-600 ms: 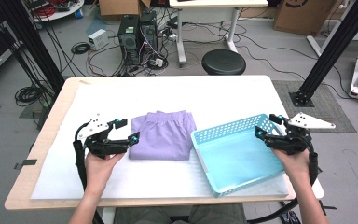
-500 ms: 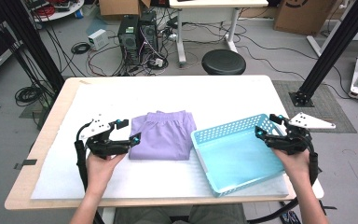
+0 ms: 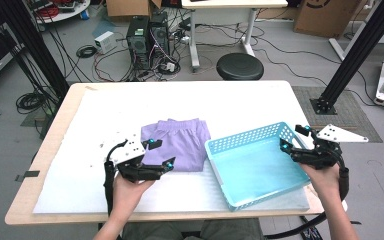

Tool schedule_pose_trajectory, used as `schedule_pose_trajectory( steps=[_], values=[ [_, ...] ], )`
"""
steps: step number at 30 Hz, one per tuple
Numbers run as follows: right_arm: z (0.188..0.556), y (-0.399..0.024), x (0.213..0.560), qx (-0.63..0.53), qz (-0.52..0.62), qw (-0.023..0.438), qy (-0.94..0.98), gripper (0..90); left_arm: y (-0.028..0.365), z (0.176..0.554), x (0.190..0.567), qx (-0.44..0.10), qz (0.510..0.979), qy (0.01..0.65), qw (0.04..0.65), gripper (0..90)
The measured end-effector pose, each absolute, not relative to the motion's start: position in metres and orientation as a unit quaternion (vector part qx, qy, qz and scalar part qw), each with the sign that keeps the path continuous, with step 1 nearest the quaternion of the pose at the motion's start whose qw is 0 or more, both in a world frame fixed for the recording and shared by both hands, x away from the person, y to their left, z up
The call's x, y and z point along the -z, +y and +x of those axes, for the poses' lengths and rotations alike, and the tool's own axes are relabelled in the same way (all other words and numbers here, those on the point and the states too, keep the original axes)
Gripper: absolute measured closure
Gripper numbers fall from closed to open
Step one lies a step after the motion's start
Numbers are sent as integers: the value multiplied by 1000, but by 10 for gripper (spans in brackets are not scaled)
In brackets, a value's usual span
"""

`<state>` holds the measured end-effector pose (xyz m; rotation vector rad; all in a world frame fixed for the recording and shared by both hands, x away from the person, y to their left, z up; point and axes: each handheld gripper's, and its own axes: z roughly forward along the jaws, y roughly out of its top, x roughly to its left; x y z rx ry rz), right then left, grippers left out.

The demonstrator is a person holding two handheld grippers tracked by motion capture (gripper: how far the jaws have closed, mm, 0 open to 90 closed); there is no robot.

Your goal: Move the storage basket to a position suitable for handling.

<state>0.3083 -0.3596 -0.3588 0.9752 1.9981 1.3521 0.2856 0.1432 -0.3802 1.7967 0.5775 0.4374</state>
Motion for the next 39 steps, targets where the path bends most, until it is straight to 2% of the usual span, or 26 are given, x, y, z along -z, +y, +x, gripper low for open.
schedule_pose_trajectory(
  steps=[8, 10, 27, 32, 39],
  values=[
    [286, -380, 361, -497, 366, 289, 732, 218, 120, 273, 389, -168, 776, 229, 564, 284],
    [280, -386, 361, -497, 368, 289, 731, 240, 116, 269, 392, -163, 773, 228, 569, 284],
    [224, -436, 385, -479, 367, 286, 744, 239, 71, 235, 420, -140, 788, 195, 566, 284],
    [215, -444, 401, -471, 364, 266, 758, 239, 55, 230, 428, -121, 799, 183, 560, 284],
    [224, -446, 426, -457, 359, 238, 778, 239, 34, 223, 435, -117, 813, 174, 544, 284]
  ],
)
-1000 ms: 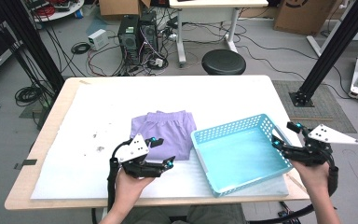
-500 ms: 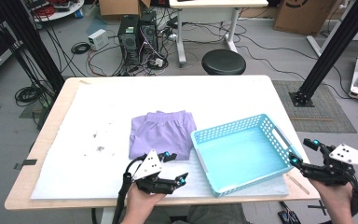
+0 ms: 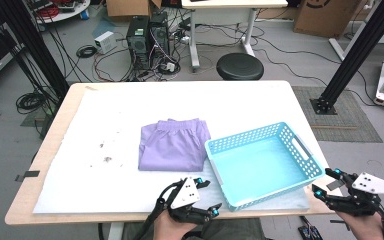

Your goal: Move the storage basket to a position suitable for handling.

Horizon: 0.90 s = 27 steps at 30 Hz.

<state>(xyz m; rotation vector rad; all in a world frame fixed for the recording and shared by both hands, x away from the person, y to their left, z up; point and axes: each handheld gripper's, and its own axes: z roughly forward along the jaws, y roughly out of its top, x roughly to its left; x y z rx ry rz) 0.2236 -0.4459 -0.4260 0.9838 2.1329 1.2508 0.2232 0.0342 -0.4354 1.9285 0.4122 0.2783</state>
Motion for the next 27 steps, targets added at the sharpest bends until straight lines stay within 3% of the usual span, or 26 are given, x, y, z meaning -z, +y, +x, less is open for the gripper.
schedule_pose_trajectory(
  steps=[10, 15, 21, 27],
  values=[
    [248, -435, 431, -461, 331, 202, 798, 224, 13, 231, 442, -93, 816, 182, 541, 279],
    [245, -435, 432, -458, 334, 201, 799, 232, 15, 238, 443, -65, 820, 181, 539, 257],
    [236, -435, 429, -457, 329, 209, 800, 243, 16, 233, 441, -72, 819, 170, 544, 240],
    [230, -430, 423, -453, 337, 207, 799, 243, 16, 231, 439, -18, 827, 169, 537, 222]
  ],
)
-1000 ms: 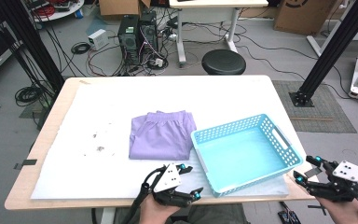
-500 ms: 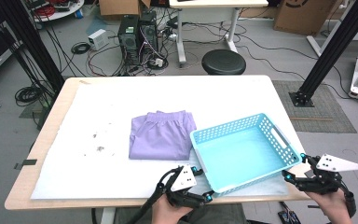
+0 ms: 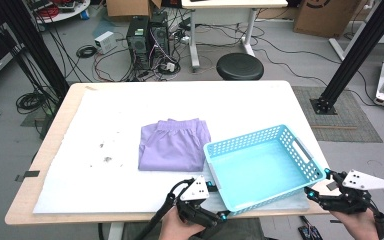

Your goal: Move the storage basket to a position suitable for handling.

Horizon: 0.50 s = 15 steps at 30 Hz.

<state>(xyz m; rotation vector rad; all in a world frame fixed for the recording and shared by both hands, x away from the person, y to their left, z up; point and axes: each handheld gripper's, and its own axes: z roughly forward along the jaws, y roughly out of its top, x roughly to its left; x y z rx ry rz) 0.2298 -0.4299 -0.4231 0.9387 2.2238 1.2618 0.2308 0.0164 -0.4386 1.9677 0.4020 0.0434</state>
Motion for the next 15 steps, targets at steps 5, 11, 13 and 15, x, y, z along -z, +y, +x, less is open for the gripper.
schedule_pose_trajectory(
  steps=[5, 11, 13, 15],
  values=[
    [227, -425, 418, -451, 344, 216, 795, 243, 17, 229, 439, -22, 832, 172, 528, 223],
    [223, -426, 420, -445, 343, 209, 800, 254, 21, 226, 435, -40, 826, 169, 535, 223],
    [222, -426, 420, -446, 343, 208, 800, 255, 22, 225, 434, -47, 821, 172, 543, 223],
    [218, -424, 419, -446, 346, 207, 799, 254, 24, 224, 432, -48, 823, 166, 541, 223]
  ],
)
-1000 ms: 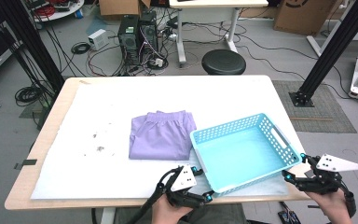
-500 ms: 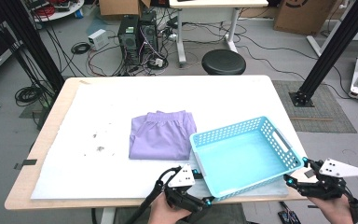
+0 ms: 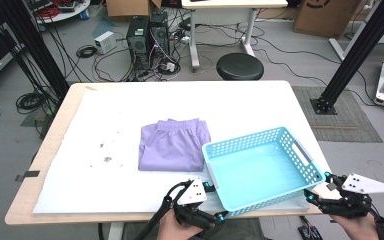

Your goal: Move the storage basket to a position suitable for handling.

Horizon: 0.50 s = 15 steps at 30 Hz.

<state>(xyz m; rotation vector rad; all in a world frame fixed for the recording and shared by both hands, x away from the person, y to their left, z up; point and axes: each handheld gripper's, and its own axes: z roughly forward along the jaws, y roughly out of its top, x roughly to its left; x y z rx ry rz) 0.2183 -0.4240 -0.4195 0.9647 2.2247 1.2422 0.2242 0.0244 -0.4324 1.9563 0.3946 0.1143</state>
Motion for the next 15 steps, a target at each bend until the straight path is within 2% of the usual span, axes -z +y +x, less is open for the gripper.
schedule_pose_trajectory(
  steps=[9, 15],
  values=[
    [210, -413, 412, -440, 362, 218, 793, 251, 29, 213, 434, -34, 836, 189, 514, 223],
    [210, -411, 413, -443, 366, 213, 790, 250, 23, 203, 437, -69, 835, 193, 511, 233]
  ],
)
